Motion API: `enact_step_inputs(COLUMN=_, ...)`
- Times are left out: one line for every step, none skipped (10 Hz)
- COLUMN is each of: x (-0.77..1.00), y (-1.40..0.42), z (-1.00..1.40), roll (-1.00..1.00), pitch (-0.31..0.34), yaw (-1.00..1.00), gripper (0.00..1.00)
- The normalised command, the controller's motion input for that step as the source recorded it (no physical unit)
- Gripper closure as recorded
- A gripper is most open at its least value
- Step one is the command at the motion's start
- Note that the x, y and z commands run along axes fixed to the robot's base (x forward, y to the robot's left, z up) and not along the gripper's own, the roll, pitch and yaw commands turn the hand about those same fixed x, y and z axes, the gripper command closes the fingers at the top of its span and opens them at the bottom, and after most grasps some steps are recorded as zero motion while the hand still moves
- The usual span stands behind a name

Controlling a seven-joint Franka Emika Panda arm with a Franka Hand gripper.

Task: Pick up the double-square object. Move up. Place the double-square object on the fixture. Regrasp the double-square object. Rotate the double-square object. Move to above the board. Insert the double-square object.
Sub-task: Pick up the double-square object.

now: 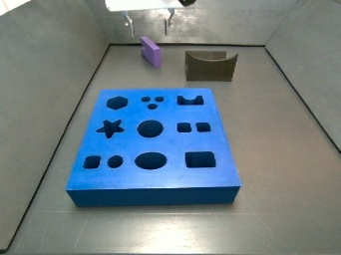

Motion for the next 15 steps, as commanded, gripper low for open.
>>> enact_step_inputs(x=0.24, y=0.0, z=-0.65, roll=-0.22, pitch=-0.16, yaw=0.05, gripper=0.0)
enact_step_inputs(x=0.28, y=0.0, z=-0.64, roll=-0.25, pitch=-0.231, yaw=0.0, gripper=0.0)
enact_step_inputs(x=0.19, y=0.0, z=-0.73, roll=-0.19, pitch=-0.34, yaw=0.0, gripper=0.0)
enact_step_inputs(x=0.0, y=0.0, z=-0.84, roll=-0.06, pitch=-0.42, yaw=0.0, gripper=0.0)
enact_step_inputs(x=-0.07, y=0.0, z=-0.75, roll=0.0, pitch=-0.509, yaw=0.04, gripper=0.0)
enact_step_inputs(x=0.0, y=0.0, z=0.0, roll=0.0, pitch=0.0, yaw=0.0, gripper=1.0)
enact_step_inputs(x=0.0, y=0.0, z=0.0, roll=0.0, pitch=0.0, yaw=0.0, gripper=1.0)
enact_step_inputs(x=0.0, y=0.0, z=0.0, roll=0.0, pitch=0.0, yaw=0.0, gripper=1.0)
enact_step_inputs(x=0.0, y=0.0, z=0.0, roll=0.0, pitch=0.0, yaw=0.0, gripper=1.0)
enact_step_inputs(x=0.0, y=0.0, z=0.0, roll=0.0, pitch=0.0, yaw=0.0, gripper=1.0)
enact_step_inputs(x=0.0, y=0.0, z=0.0, roll=0.0, pitch=0.0, yaw=0.0, gripper=1.0)
enact_step_inputs(x=0.0, y=0.0, z=0.0, roll=0.0, pitch=0.0, yaw=0.0, gripper=1.0)
enact_step_inputs(x=0.0, y=0.0, z=0.0, roll=0.0, pitch=0.0, yaw=0.0, gripper=1.0)
enact_step_inputs(x=0.0, y=0.0, z=0.0, roll=0.0, pitch=0.0, yaw=0.0, gripper=1.0)
enact_step_inputs(x=0.0, y=0.0, z=0.0, roll=0.0, pitch=0.0, yaw=0.0, gripper=1.0)
